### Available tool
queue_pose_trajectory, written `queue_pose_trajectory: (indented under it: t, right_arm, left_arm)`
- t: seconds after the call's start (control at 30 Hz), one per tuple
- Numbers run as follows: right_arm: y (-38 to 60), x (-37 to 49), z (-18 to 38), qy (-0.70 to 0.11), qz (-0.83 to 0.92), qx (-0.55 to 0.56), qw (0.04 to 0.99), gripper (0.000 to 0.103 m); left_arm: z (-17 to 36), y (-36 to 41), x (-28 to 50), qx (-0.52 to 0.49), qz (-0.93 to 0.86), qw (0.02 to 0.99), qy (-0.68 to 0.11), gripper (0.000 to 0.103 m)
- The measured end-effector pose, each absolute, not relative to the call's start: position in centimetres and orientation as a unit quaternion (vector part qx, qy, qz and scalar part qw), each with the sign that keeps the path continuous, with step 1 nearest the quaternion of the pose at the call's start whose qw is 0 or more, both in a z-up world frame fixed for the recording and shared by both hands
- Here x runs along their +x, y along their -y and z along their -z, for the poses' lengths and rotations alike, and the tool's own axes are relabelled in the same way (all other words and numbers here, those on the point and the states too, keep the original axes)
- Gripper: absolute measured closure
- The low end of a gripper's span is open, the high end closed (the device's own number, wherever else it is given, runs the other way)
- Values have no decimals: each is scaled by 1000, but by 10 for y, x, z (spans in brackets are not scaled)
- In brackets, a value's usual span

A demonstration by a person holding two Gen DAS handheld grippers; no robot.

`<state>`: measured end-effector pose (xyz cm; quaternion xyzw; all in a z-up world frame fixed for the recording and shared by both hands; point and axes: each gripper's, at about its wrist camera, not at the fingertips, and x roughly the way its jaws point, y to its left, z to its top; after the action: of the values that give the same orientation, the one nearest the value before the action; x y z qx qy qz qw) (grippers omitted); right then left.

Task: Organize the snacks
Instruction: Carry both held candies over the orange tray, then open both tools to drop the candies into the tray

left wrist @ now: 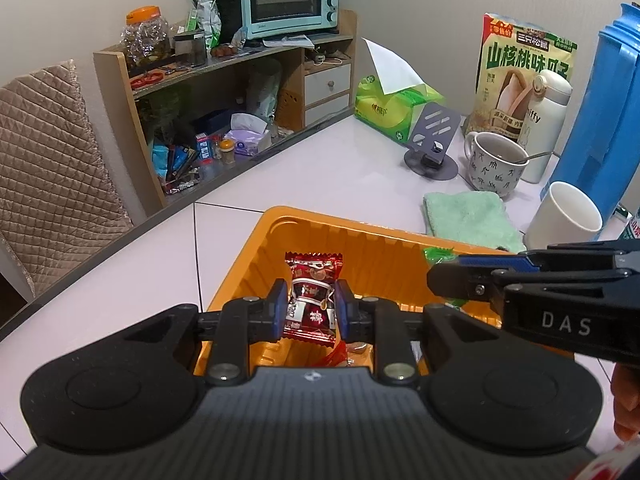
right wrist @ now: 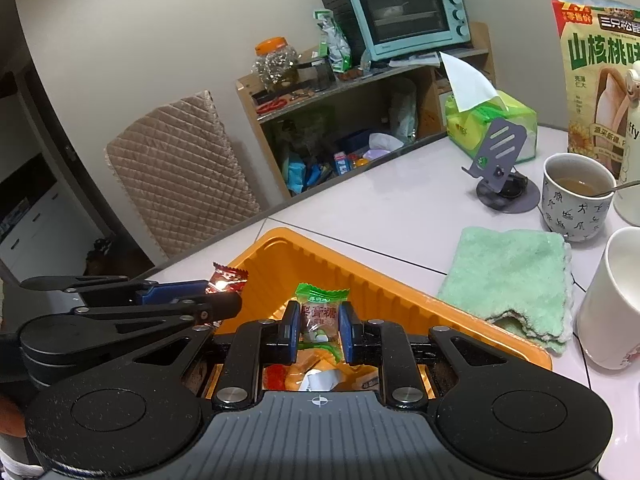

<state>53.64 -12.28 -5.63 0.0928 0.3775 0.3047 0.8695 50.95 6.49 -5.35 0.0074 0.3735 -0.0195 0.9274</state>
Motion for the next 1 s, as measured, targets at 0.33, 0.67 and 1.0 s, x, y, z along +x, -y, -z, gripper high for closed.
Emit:
queue_pose_trajectory:
  t: [0.33,0.67,1.0]
  right_arm:
    - [124,535,56,-379,-303,96,869,82]
    - [130,532,55,-380,-305,98,868,82]
    - [121,536,53,-384,-305,94,867,82]
  left_arm:
    - [53,-67,511,10,18,930,-368,80]
    - [45,-90,492,-15,11,929,-369,80]
    - [38,-104,483,-40,2,926,-375,78]
